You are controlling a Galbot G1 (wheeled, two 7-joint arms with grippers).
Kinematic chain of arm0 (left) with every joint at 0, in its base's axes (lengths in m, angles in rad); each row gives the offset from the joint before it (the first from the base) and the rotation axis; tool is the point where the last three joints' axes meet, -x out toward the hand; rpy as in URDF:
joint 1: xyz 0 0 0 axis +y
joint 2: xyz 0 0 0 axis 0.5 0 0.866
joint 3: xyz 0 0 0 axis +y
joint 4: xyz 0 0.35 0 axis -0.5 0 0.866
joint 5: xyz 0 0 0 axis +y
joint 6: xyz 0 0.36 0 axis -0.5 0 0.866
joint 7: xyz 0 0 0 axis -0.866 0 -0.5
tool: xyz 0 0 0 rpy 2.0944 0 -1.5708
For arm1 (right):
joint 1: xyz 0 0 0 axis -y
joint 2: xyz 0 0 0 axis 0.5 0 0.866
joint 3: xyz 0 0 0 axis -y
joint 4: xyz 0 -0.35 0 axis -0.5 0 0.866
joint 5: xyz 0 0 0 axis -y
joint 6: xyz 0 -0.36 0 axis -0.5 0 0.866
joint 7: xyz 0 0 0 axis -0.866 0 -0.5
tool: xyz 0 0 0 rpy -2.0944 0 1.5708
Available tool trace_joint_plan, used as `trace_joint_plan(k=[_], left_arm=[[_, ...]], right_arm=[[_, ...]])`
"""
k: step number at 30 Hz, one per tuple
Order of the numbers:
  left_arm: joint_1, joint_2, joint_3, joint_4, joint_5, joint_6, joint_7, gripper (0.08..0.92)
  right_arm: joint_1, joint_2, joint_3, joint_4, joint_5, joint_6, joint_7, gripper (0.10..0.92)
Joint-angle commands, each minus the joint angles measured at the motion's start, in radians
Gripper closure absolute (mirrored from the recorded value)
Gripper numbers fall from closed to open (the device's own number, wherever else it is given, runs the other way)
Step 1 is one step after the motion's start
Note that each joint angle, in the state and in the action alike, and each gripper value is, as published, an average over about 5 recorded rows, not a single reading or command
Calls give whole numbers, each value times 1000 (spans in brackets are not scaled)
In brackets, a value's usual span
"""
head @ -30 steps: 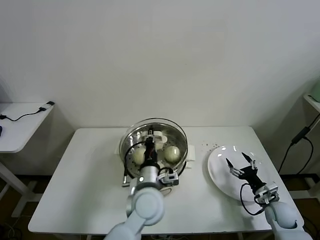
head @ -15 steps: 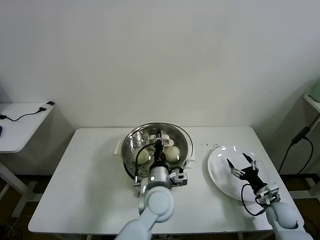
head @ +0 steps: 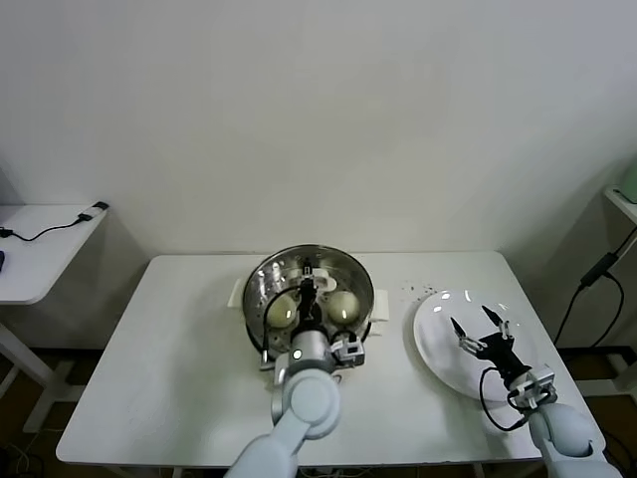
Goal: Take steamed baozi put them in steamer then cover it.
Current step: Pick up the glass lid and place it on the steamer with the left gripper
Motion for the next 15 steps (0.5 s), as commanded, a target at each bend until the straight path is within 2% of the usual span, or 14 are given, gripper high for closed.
trace_joint_plan(k=[1, 15], left_arm=[[-1, -1, -6, 18, -10, 49, -17, 853], [-4, 8, -4, 28, -17, 49, -24, 853]], right_arm=[[2, 3, 0, -2, -3, 1, -3, 203], [-4, 4, 9, -3, -5, 2, -18, 203]])
